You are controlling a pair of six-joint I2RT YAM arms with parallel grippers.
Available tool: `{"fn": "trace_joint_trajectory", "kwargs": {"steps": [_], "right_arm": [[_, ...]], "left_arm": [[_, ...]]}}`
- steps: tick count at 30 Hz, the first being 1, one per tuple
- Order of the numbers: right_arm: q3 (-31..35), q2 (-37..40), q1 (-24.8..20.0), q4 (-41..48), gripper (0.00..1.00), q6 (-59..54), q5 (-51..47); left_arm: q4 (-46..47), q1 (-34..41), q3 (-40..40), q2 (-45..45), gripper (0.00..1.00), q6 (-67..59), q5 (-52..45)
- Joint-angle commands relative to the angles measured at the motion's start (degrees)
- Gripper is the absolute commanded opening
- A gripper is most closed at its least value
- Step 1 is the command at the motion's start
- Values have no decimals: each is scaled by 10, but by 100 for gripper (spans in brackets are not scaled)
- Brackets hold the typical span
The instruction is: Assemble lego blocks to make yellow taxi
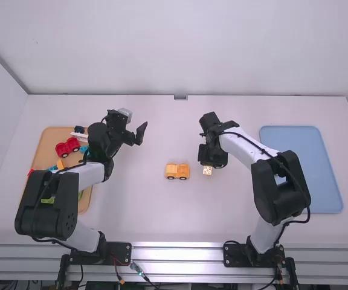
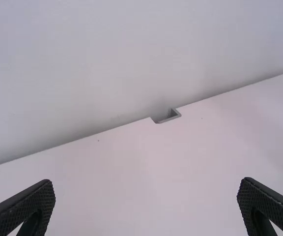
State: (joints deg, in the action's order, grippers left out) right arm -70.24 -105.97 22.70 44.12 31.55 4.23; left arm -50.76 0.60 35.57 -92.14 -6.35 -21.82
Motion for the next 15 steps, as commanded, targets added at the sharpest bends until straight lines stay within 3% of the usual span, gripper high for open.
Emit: {"fn": "trace_joint_trajectory", "kwargs": {"steps": [1, 11, 15], "right_arm": [[6, -4, -19, 17, 0, 218, 5], [32, -4, -58, -8, 0, 457, 93], [57, -5, -58, -53, 0, 476, 120]], "left_arm": [[6, 1, 5, 5, 99, 6, 3], [38, 1, 5, 5, 99, 6, 2], [40, 1, 5, 5, 99, 6, 3]]}}
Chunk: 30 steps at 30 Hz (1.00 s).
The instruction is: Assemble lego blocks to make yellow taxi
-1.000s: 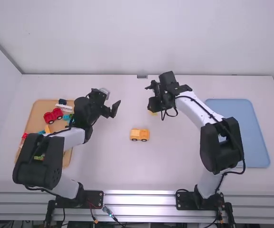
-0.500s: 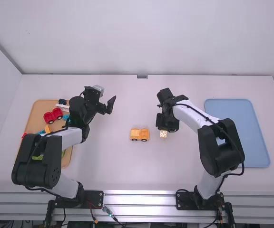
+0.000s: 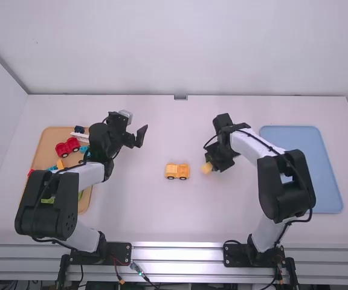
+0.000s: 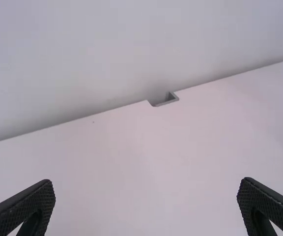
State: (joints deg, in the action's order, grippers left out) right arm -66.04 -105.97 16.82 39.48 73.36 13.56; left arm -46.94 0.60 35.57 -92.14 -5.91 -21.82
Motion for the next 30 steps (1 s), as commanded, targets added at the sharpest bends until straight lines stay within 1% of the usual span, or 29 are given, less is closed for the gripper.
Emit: {"fn": "trace_joint_trajectory", "kwargs": {"steps": [1, 4, 6, 10, 12, 14, 16, 19, 20, 21, 22, 27, 29, 30], "right_arm": [[22, -5, 0, -12, 0, 81, 27], [43, -5, 0, -41, 0, 150, 2], [65, -5, 2, -78, 0, 201, 8], [97, -5, 1, -145, 0, 228, 31], [108, -5, 1, -165, 0, 243, 31], [111, -5, 1, -165, 0, 258, 26], [111, -5, 0, -162, 2, 258, 25], [111, -5, 1, -163, 8, 259, 26], [111, -5, 0, -163, 14, 259, 25], [111, -5, -2, -163, 25, 258, 25], [111, -5, -3, -162, 30, 258, 25], [112, -5, -3, -162, 31, 259, 23], [112, -5, -3, -161, 34, 259, 17], [112, -5, -3, -161, 38, 258, 16]], "left_arm": [[2, 1, 5, 5, 99, 1, 3], [2, 1, 5, 5, 99, 1, 3], [2, 1, 5, 5, 99, 1, 3], [9, 1, 5, 5, 99, 1, 3], [11, 1, 5, 5, 99, 1, 3], [12, 1, 5, 5, 99, 1, 3], [12, 1, 5, 5, 99, 1, 3], [13, 1, 5, 5, 99, 1, 3], [13, 1, 5, 5, 99, 1, 3], [13, 1, 5, 5, 99, 2, 3], [13, 1, 5, 5, 99, 1, 3], [17, 1, 5, 5, 99, 1, 3], [17, 1, 5, 5, 99, 1, 3], [17, 1, 5, 5, 99, 2, 3]]}}
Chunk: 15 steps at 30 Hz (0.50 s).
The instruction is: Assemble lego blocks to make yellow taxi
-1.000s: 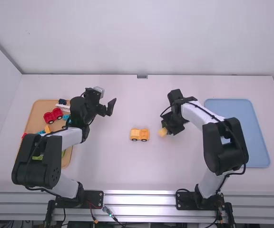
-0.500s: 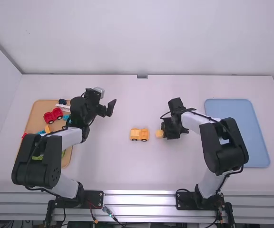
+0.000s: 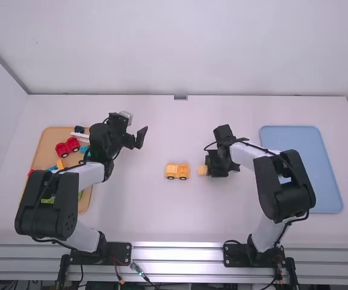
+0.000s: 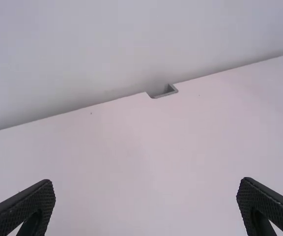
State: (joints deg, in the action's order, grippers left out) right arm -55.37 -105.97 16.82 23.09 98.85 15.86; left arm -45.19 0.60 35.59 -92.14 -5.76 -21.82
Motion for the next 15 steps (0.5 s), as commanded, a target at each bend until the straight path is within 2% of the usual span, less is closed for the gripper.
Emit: {"fn": "trace_joint_trajectory", "kwargs": {"steps": [1, 5, 6, 10, 11, 15], "right_arm": [[6, -5, -2, 2, 40, 4, -7], [7, -5, 1, 3, 46, 3, -9], [7, -5, 0, 3, 51, 3, -9], [7, -5, 0, 3, 95, 3, -9], [6, -5, 0, 10, 99, 2, -9], [0, -5, -16, 19, 99, -36, 0]], "left_arm": [[0, 1, 5, 5, 99, 0, 3], [0, 1, 5, 5, 99, 0, 2], [1, 1, 5, 5, 99, 0, 3], [5, 1, 5, 5, 99, 0, 3], [7, 1, 5, 5, 99, 0, 3], [8, 1, 5, 5, 99, 0, 3]]}}
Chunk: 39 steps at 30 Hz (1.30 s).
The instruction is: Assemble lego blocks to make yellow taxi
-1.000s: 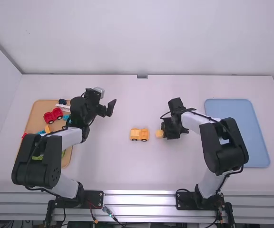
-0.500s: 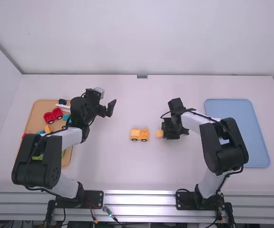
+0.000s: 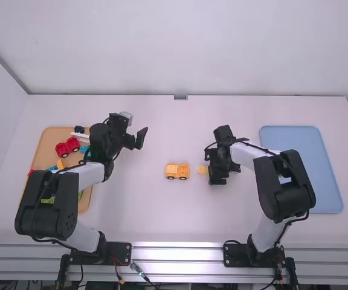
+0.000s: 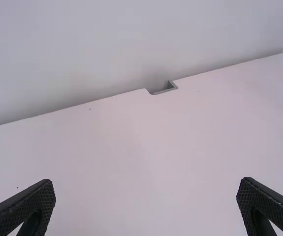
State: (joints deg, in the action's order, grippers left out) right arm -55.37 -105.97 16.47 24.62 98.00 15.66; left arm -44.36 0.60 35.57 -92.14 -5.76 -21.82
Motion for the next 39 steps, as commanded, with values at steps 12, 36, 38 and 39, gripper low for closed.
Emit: {"fn": "trace_joint_trajectory", "kwargs": {"steps": [12, 36, 38, 39], "right_arm": [[-215, -4, -87, 251, 99, -269, 35], [-419, -5, -169, 149, 99, -1092, 73], [-407, -5, -164, 143, 99, -1142, 125], [-406, -5, -163, 142, 99, -1148, 129]], "left_arm": [[0, 1, 5, 5, 99, 0, 3], [69, 1, 3, 5, 99, 64, 196], [78, 1, 3, 5, 99, 64, 198], [79, 1, 3, 5, 99, 64, 198]]}}
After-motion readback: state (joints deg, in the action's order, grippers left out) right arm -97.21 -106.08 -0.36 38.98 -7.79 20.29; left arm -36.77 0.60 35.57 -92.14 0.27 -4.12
